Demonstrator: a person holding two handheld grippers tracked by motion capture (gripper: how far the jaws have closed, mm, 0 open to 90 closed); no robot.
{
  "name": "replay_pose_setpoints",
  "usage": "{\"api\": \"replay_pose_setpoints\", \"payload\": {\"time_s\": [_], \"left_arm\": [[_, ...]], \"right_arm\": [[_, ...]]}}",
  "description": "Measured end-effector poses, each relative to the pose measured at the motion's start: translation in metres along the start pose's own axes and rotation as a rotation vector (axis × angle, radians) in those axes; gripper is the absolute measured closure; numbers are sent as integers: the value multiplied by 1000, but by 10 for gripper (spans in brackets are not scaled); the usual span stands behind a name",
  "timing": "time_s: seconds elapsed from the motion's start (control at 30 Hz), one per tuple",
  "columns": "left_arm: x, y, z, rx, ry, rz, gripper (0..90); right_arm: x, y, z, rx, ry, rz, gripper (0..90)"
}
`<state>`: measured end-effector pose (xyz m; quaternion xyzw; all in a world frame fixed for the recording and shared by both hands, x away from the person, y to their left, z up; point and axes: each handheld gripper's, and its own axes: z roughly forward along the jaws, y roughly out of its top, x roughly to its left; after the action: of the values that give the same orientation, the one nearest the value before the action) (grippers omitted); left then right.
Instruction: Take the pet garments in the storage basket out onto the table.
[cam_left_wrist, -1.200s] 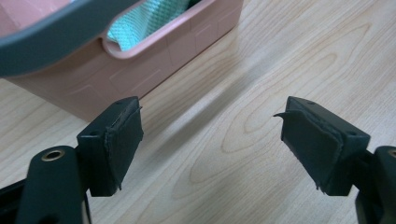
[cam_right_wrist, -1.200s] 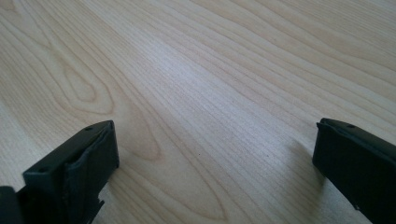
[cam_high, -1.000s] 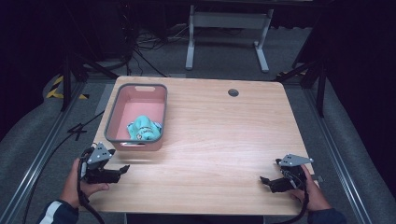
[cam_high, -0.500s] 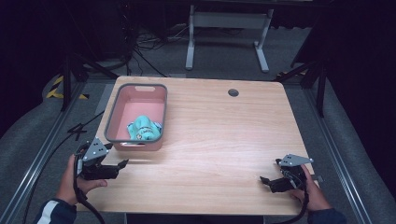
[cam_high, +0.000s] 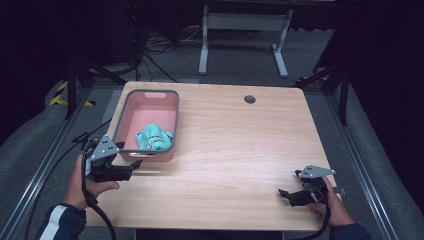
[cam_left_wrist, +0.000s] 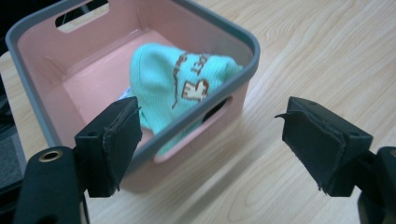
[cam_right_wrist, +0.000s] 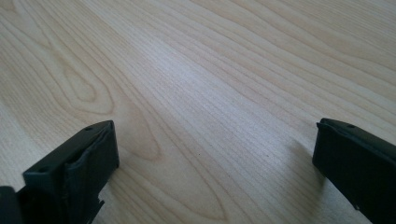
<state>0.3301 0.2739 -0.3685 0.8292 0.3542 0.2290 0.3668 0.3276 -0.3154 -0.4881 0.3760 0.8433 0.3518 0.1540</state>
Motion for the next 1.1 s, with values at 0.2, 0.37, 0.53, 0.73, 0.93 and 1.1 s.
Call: {"api": "replay_pose_setpoints", "payload": {"time_s": [0.2,0.37,0.53,0.73,0.93,1.1], "left_arm": [[0,19,17,46,15,13,186],[8,33,31,84,42,0,189],[18,43,47,112,30,-56,189],[24,53,69,163,36,-91,186],[26,58,92,250,70,-78,187],[29,59,106,301,72,-124,187]], "right_arm": [[0,0,0,0,0,0,5],[0,0,0,0,0,0,5],[0,0,0,0,0,1,5],[0,0,0,1,0,1,5],[0,0,0,0,0,2,5],[0,0,0,0,0,2,5]]}}
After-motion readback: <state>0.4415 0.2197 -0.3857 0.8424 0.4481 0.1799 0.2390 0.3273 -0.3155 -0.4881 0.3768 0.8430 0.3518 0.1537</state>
